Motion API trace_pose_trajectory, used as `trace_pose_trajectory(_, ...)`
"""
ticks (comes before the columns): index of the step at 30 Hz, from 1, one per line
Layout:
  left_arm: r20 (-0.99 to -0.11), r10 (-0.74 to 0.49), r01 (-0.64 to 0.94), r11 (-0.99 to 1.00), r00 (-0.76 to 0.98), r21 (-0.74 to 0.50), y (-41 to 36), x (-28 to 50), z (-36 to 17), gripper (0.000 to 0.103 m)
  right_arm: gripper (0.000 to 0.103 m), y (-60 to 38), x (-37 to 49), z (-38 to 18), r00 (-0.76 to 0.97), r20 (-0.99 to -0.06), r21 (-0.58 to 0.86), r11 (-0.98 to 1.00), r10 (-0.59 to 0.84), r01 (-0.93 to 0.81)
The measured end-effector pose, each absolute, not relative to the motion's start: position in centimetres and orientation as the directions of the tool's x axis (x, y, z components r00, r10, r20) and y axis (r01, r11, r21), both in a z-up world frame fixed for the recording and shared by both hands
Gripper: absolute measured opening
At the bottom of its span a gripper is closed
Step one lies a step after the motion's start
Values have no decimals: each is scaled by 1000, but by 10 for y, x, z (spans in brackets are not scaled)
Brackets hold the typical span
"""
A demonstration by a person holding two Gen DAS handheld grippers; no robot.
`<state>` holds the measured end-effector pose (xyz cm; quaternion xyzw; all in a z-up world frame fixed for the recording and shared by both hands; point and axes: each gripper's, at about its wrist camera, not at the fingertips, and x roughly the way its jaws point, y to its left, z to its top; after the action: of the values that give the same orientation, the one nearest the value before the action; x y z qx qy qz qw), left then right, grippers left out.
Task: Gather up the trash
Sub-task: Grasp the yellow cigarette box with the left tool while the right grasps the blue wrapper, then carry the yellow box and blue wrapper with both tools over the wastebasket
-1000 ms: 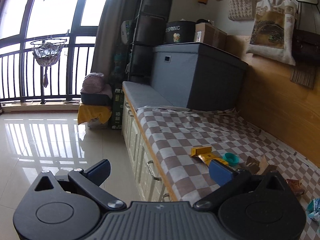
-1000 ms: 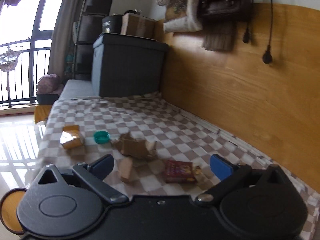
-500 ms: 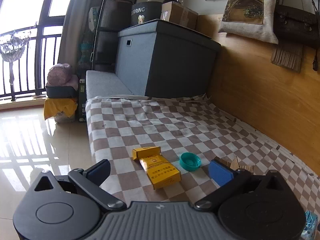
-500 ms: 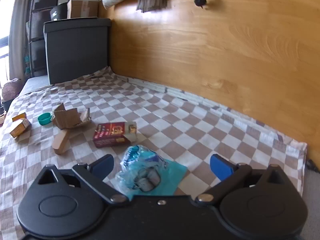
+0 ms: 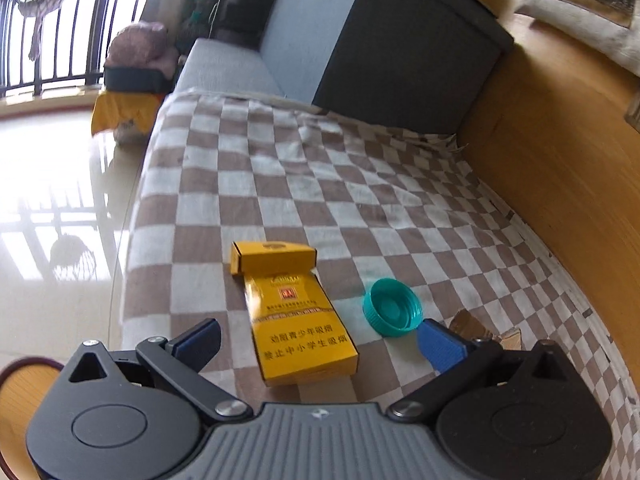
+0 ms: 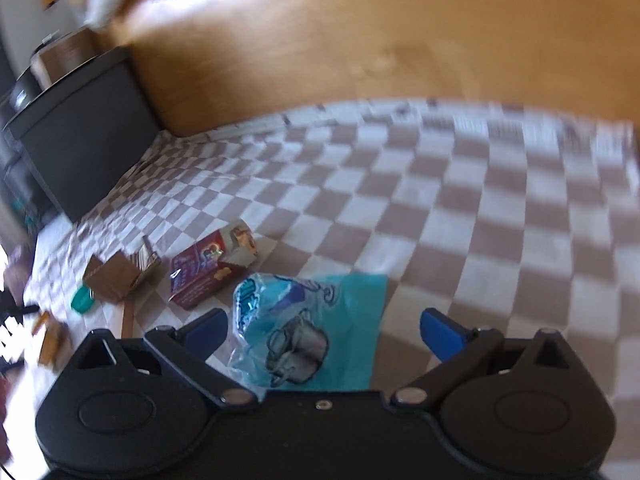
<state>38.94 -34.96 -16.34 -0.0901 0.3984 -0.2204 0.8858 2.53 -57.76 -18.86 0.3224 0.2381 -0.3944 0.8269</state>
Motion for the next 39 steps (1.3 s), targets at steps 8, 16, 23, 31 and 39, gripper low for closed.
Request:
trace_pose_trajectory(8,-711,-387,265,922,587,-283,-368,400,-181,103,90,-573,43,-202,561,-675,354,456,-480,816)
trace_pose_trajectory(16,-714,-357,266,933,602,-242,-372,404,-182,91,69,-574,37,-202,575,-660,384,441,-484,811)
trace_pose_trajectory(23,-712,-326,279,942,622,-188,-366,405,-183,58,61,-568,38,-200,591,-648,377,472,-481,797)
trace_pose_trajectory(31,-666,-423,410,893,615,-189,-353,385,-186,57,59,-556,43,-194,596,-629,332,521,-498,786)
trace_pose_trajectory(39,-615,-496,452,859,614,-241,-324,358,-176,57,59,-543,47,-180,601,-606,302,549,-521,780)
